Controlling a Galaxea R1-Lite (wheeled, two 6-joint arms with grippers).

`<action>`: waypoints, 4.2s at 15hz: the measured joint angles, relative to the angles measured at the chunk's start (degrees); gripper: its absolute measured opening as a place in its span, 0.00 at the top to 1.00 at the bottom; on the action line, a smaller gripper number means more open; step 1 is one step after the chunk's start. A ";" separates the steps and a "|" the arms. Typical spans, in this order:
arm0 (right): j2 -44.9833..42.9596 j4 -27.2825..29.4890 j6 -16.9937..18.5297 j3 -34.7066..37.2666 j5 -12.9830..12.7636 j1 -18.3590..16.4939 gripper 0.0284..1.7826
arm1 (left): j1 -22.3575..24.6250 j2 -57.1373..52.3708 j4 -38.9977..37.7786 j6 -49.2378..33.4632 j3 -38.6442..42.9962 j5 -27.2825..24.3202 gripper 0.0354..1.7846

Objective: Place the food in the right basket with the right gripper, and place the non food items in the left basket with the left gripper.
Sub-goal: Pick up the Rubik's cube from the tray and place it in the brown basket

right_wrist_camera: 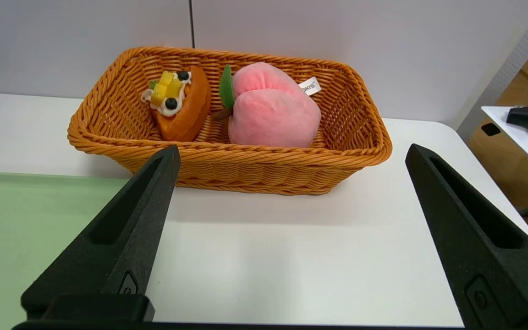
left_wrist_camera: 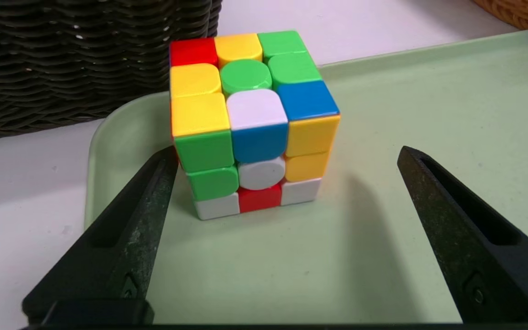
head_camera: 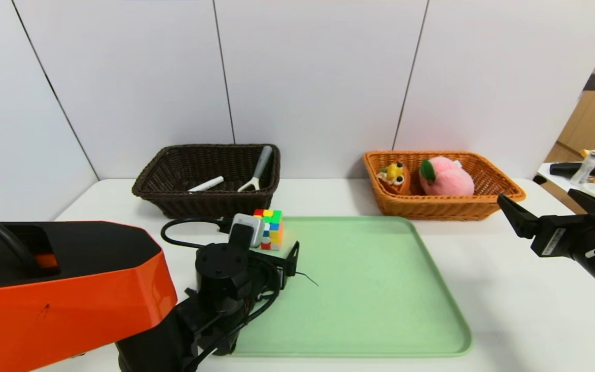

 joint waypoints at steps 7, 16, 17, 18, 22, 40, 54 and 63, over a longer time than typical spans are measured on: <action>0.39 -0.06 0.16 0.20 0.07 0.02 0.05 | 0.96 1.29 0.00 0.59 -2.68 0.33 0.06; 0.78 -0.02 0.22 0.20 0.22 0.02 0.05 | 0.99 1.93 -0.04 0.52 -4.25 1.74 0.49; 0.89 -0.02 0.24 0.20 0.27 0.02 0.05 | 0.99 1.95 -0.04 0.50 -4.25 1.74 0.49; 0.96 -0.02 0.24 0.17 0.24 0.02 0.05 | 0.99 1.95 -0.06 0.50 -4.28 1.74 0.49; 1.05 -0.04 0.17 0.04 0.27 0.05 0.05 | 0.40 0.02 0.07 0.85 -3.89 1.83 0.49; 4.04 -0.80 0.35 -0.38 1.60 0.00 0.05 | 34.80 -26.00 42.86 14.46 -24.17 -37.44 0.49; 10.57 -6.21 0.33 -2.26 1.84 0.00 0.05 | 37.89 -8.86 80.65 18.60 -50.64 -33.59 0.49; 13.07 -9.20 0.27 -2.54 1.93 0.00 0.05 | 37.95 -6.07 70.67 18.54 -49.48 -33.39 0.32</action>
